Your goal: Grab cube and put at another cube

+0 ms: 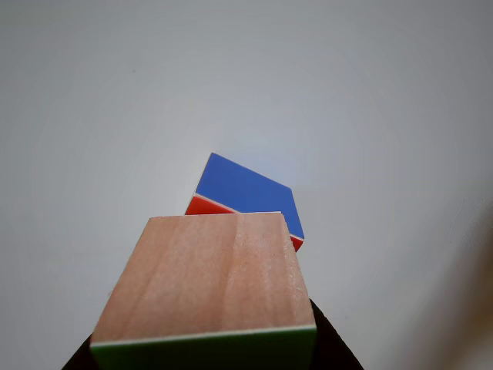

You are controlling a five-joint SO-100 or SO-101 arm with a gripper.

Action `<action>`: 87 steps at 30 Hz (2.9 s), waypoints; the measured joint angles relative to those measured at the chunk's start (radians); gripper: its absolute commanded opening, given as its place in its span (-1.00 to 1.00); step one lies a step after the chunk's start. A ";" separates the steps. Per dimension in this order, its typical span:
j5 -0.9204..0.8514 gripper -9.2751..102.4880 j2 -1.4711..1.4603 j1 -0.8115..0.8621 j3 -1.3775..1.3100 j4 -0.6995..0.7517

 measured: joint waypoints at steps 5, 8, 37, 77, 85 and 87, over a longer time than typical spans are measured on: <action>0.009 -0.27 -0.020 -0.003 -0.018 0.014; 0.012 -0.24 -0.028 -0.003 -0.018 0.015; -0.069 -0.01 0.465 -0.009 -0.089 0.250; -0.377 -0.83 1.644 -0.123 1.273 -0.245; -0.376 -0.83 1.646 -0.137 1.275 -0.245; -0.376 -0.83 1.646 -0.137 1.275 -0.245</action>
